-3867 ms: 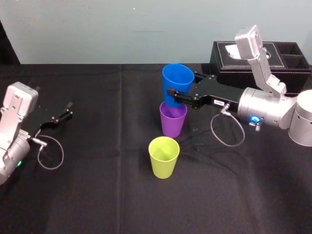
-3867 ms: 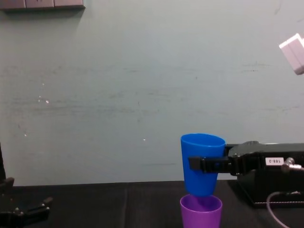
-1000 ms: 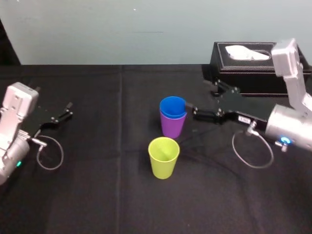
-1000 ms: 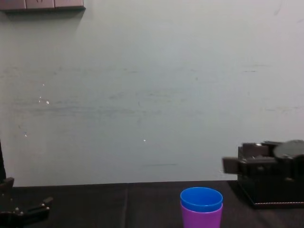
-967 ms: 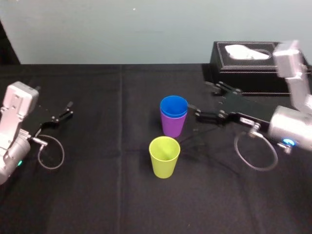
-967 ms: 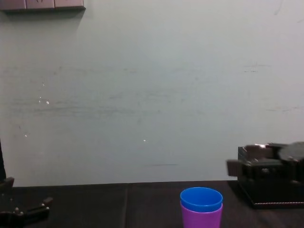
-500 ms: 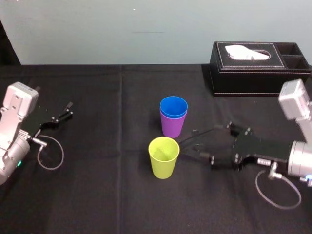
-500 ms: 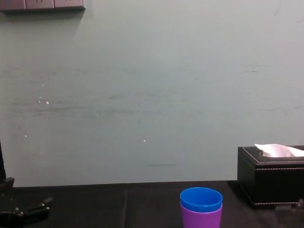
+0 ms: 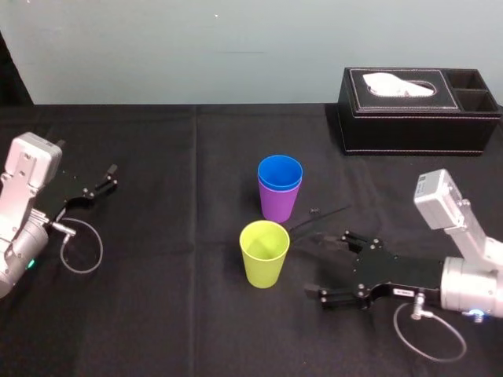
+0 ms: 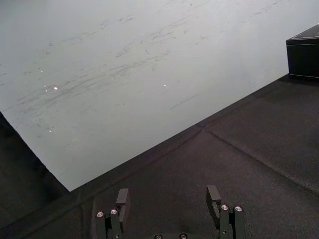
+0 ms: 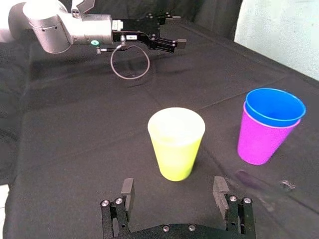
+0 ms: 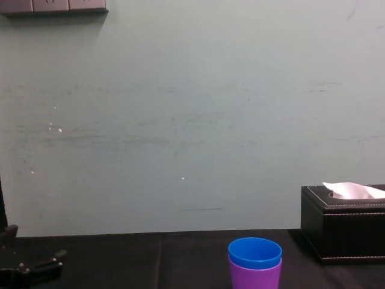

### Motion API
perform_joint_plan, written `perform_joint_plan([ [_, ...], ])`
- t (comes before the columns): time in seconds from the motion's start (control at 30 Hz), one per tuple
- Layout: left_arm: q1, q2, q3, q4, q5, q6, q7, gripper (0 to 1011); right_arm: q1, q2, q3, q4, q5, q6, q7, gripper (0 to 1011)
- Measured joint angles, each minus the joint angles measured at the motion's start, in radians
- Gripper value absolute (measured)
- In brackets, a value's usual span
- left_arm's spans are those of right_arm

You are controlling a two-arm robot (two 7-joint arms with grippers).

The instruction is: Stack the three plastic cups sequentially using one hand.

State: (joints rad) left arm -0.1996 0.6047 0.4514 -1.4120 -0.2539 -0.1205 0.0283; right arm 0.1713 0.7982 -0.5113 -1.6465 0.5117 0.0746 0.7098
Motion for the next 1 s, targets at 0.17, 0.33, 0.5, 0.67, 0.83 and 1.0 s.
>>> perform_joint_plan([
  [0.17, 0.000, 0.000, 0.000, 0.000, 0.000, 0.000, 0.000, 1011, 0.018, -0.036, -0.020, 0.027, -0.001, 0.006, 0.005, 1000],
  [0.33, 0.000, 0.000, 0.000, 0.000, 0.000, 0.000, 0.000, 1011, 0.037, -0.066, -0.042, 0.052, -0.011, 0.012, 0.006, 1000],
  [0.5, 0.000, 0.000, 0.000, 0.000, 0.000, 0.000, 0.000, 1011, 0.046, -0.088, -0.053, 0.069, -0.018, 0.011, 0.002, 1000],
  [0.67, 0.000, 0.000, 0.000, 0.000, 0.000, 0.000, 0.000, 1011, 0.048, -0.114, -0.058, 0.089, -0.025, -0.001, -0.016, 1000],
  [0.83, 0.000, 0.000, 0.000, 0.000, 0.000, 0.000, 0.000, 1011, 0.054, -0.137, -0.063, 0.114, -0.029, -0.010, -0.020, 1000],
  [1.0, 0.000, 0.000, 0.000, 0.000, 0.000, 0.000, 0.000, 1011, 0.068, -0.161, -0.068, 0.141, -0.030, -0.020, -0.018, 1000],
])
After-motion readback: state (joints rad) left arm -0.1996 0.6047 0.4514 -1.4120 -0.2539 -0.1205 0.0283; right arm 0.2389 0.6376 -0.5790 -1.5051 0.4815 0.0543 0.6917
